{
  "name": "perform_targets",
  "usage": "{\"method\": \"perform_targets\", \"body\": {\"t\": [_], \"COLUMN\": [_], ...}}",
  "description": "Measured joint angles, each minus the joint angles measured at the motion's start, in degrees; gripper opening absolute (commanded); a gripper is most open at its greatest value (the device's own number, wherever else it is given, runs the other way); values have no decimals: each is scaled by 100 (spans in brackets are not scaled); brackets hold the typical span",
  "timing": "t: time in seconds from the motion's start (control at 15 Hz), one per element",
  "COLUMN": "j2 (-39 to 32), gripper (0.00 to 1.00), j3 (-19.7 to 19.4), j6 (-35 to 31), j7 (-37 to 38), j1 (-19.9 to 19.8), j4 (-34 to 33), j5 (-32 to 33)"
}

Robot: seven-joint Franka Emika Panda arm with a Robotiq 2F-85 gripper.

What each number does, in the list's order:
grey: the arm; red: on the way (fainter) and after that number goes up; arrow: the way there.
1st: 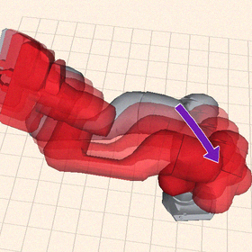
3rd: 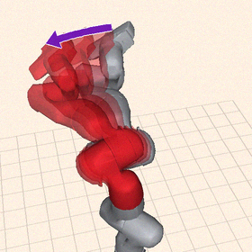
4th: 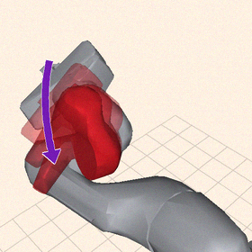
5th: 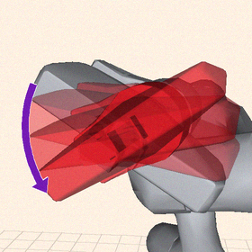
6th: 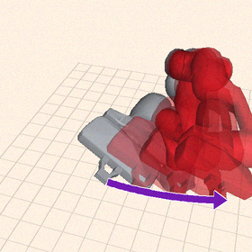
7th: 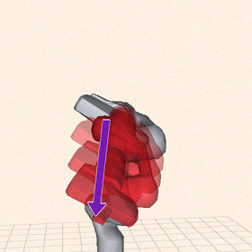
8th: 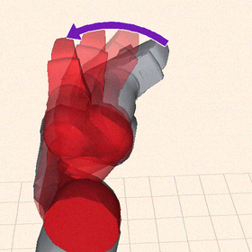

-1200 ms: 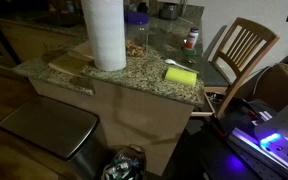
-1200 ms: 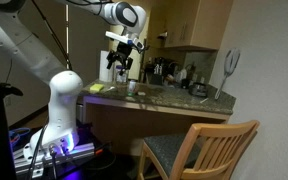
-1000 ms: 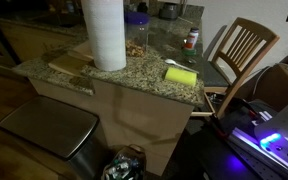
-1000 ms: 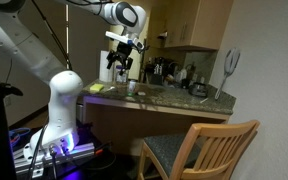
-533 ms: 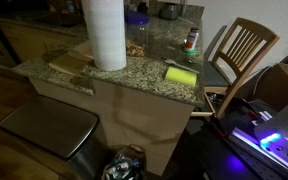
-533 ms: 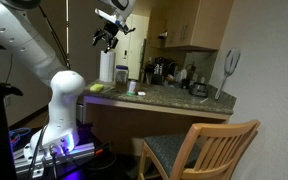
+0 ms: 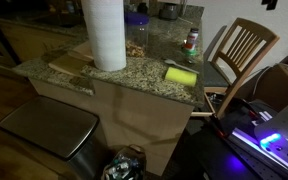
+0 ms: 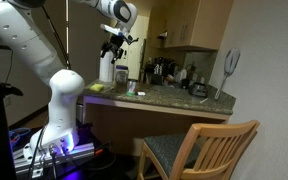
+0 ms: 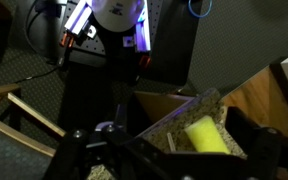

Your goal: Take the bottle off the green thing and put it on the counter

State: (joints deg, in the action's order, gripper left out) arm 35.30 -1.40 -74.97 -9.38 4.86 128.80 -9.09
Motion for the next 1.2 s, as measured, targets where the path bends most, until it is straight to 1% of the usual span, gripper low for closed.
{"method": "perform_targets", "body": {"t": [0.2, 0.33, 0.8, 0.87, 0.93, 1.13, 1.2], "j2": [-172, -227, -238, -268, -322, -642, -794], "gripper": [100, 100, 100, 100, 100, 100, 100], "j3": [224, 344, 365, 370, 384, 442, 459], "j6": [-1481, -2298, -2445, -2663, -3020, -4313, -4647], "j7": [390, 667, 727, 795, 871, 1127, 1246], "j1": [-12, -12, -2, -3, -3, -5, -13], "j4": [659, 937, 976, 1018, 1087, 1281, 1294], "j5": [2, 6, 6, 5, 1, 31, 96]}}
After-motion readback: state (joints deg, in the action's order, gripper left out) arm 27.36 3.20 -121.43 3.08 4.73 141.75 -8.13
